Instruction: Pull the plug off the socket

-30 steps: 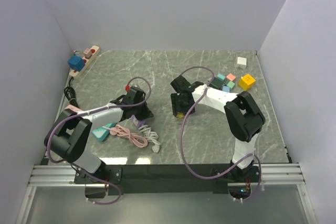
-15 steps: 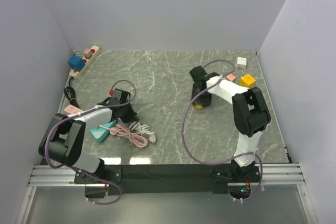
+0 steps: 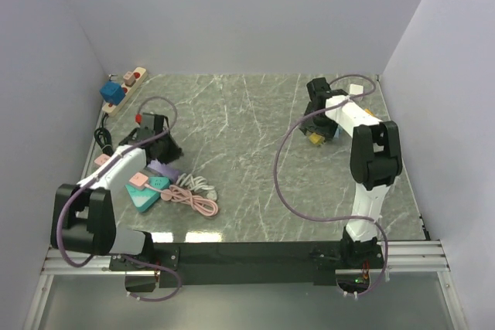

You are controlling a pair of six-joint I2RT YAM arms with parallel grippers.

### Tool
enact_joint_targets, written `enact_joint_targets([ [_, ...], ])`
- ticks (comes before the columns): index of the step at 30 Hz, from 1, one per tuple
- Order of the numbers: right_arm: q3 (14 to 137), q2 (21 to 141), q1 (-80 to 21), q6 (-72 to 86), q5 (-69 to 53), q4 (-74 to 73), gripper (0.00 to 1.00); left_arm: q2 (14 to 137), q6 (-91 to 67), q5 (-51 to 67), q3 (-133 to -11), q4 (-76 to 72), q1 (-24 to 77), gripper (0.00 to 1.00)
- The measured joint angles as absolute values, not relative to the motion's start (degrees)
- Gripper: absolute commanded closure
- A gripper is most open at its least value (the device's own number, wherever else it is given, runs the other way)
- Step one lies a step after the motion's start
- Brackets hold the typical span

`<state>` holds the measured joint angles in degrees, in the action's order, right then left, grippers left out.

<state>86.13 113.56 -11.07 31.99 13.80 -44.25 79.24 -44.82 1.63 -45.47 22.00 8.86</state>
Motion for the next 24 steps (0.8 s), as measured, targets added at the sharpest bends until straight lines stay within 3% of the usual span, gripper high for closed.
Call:
enact_joint_targets([
  [1,85.8,112.77,-11.05,32.01,12.97,-44.05,0.07,78.54,-44.14,1.54,-46.94,22.5,8.56,0.61],
  [2,84.93,111.57,-11.09,31.94,11.99,-43.48,0.07,77.6,-43.9,1.43,-49.12,23.33,8.05,0.49],
  [5,80.51,105.3,-11.11,31.66,9.15,-42.92,0.05,76.12,-42.68,0.75,-55.35,25.02,6.5,0.29],
  [7,79.05,101.38,-11.16,31.66,7.81,-43.18,0.04,76.25,-41.91,-0.01,-58.63,25.41,5.15,0.23],
  [16,71.53,87.05,-13.61,31.64,-0.14,-41.3,0.02,88.18,-39.81,-5.93,-70.3,31.31,-4.97,0.19],
  [24,68.84,85.84,-19.86,31.18,-4.25,-40.73,0.01,101.49,-38.54,-16.6,-83.66,36.82,-13.34,0.17],
])
